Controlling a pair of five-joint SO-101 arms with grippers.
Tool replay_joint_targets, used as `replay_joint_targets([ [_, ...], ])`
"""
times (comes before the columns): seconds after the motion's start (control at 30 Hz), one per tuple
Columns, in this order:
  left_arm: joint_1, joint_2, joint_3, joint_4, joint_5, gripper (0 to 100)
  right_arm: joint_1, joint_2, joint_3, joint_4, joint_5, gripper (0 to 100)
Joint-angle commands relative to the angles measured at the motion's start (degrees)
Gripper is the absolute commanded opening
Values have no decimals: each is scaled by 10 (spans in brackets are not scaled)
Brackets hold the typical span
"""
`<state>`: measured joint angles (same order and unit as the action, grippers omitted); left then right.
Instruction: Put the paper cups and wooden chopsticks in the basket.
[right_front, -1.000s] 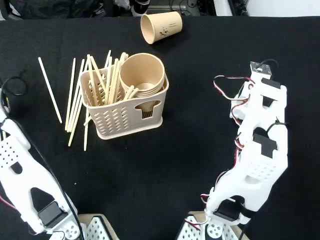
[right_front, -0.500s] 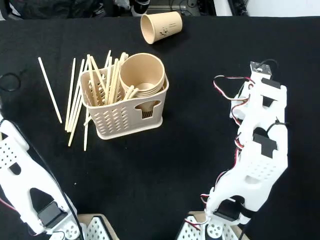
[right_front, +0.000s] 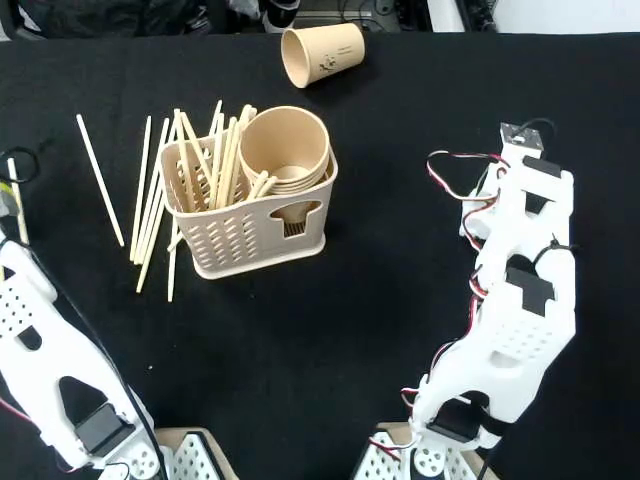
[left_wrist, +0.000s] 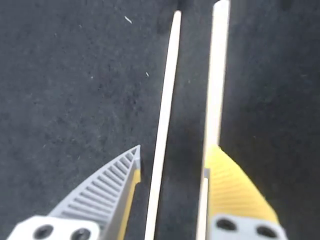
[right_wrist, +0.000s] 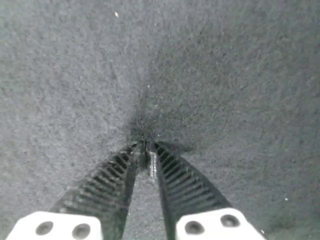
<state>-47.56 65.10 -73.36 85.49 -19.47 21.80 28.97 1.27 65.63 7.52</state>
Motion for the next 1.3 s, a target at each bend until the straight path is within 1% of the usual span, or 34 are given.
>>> replay_joint_targets([
  [0.0, -12, -10, 54, -66, 21, 185, 0, -14, 4, -1, 0, 12],
  [0.1, -18, -10, 109, -113, 23, 171, 1, -14, 4, -1, 0, 12],
  [0.17, -20, -10, 127, -126, 21, 177, 1, -14, 4, -1, 0, 12],
  [0.23, -20, -11, 130, -124, 21, 166, 1, -14, 4, -1, 0, 12],
  [0.27, -20, -11, 133, -123, 21, 141, 1, -14, 4, -1, 0, 12],
  [0.33, -17, -11, 129, -108, 21, 37, 1, -14, 4, -1, 0, 12],
  [0.37, -15, -17, 129, -97, 25, 20, 1, -14, 4, -1, 0, 12],
  [0.4, -12, -18, 128, -88, 25, 46, 1, -14, 4, -1, 0, 12],
  [0.43, -7, -18, 123, -80, 25, 32, 1, -14, 4, -1, 0, 12],
  [0.57, 8, -23, 38, 8, 27, 27, 1, -14, 4, -1, 0, 12],
  [0.63, 19, -28, -14, 62, 43, 29, 1, -14, 4, -1, 0, 12],
  [0.73, 36, -33, -153, 151, 76, 29, 1, -14, 4, -1, 0, 12],
  [0.77, 42, -32, -203, 158, 91, 28, 1, -14, 4, -1, 0, 12],
  [0.8, 44, -40, -226, 156, 113, 28, 1, -14, 4, -1, 0, 12],
  [0.87, 54, -75, -221, 155, 155, 28, 1, -14, 4, -1, 0, 12],
  [1.0, 97, -191, -198, 156, 221, 28, 1, -14, 4, -1, 0, 12],
  [1.1, 145, -269, -188, 156, 271, 28, 1, -14, 4, -1, 0, 12],
  [1.17, 194, -324, -167, 156, 277, 28, 1, -14, 4, -1, 0, 12],
  [1.27, 262, -410, -92, 156, 279, 28, 1, -14, 4, -1, 1, 12],
])
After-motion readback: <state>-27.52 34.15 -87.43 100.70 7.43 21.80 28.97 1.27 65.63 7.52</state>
